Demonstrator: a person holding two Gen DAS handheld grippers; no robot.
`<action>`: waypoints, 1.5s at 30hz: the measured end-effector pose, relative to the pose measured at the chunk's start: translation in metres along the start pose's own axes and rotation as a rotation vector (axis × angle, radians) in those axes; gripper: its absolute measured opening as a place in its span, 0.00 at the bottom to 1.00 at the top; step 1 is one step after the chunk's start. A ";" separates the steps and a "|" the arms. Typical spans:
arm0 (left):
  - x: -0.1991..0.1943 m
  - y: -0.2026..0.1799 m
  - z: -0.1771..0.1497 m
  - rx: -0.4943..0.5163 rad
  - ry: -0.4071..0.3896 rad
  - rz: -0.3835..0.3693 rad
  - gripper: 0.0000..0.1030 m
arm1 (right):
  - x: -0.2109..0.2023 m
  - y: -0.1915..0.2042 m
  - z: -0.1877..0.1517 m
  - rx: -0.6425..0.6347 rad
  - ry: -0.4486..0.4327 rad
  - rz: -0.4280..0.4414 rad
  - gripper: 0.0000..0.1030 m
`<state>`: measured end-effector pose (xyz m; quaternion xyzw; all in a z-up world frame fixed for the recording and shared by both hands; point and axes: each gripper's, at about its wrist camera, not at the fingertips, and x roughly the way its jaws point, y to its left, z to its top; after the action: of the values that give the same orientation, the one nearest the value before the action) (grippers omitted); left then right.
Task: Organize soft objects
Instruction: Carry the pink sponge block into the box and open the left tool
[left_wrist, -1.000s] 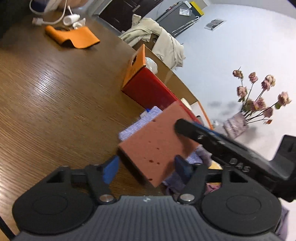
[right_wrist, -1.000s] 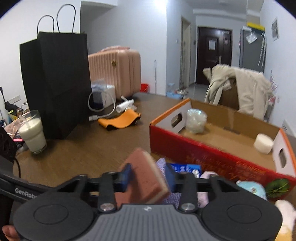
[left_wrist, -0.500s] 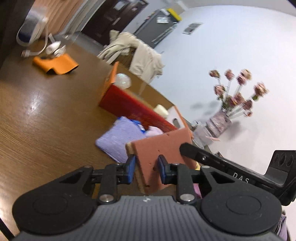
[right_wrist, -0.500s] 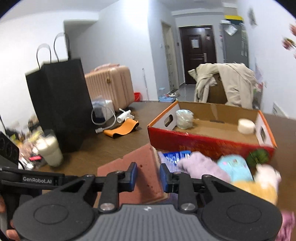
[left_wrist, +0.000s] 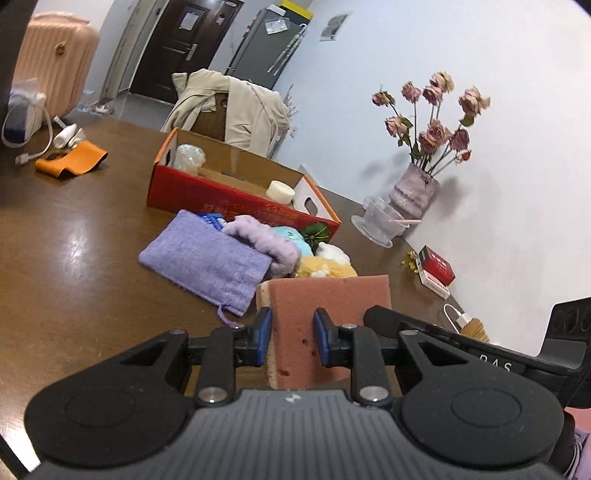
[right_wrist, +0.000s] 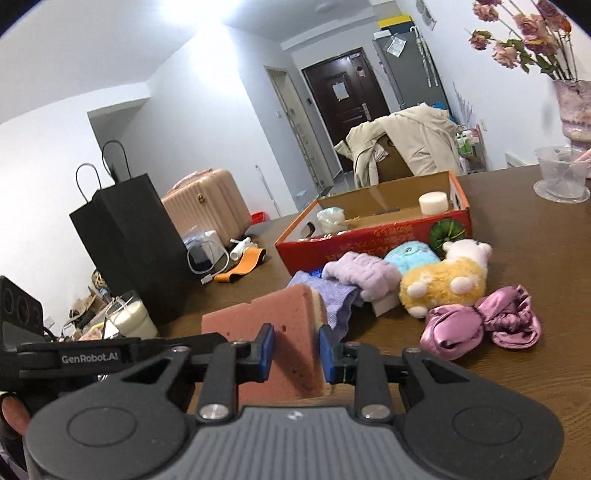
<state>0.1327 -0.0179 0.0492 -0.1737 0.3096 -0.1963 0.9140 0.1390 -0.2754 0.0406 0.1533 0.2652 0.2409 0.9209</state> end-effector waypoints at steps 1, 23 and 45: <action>0.002 -0.002 0.004 0.007 0.000 0.000 0.24 | 0.001 -0.001 0.003 0.002 -0.006 -0.002 0.25; 0.224 0.052 0.218 0.086 0.147 0.101 0.23 | 0.236 -0.116 0.195 0.134 0.145 -0.048 0.24; 0.383 0.139 0.277 0.005 0.374 0.250 0.50 | 0.423 -0.150 0.227 0.116 0.385 -0.255 0.32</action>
<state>0.6239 -0.0222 0.0046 -0.0922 0.4921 -0.1111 0.8585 0.6354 -0.2144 -0.0119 0.1222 0.4667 0.1320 0.8660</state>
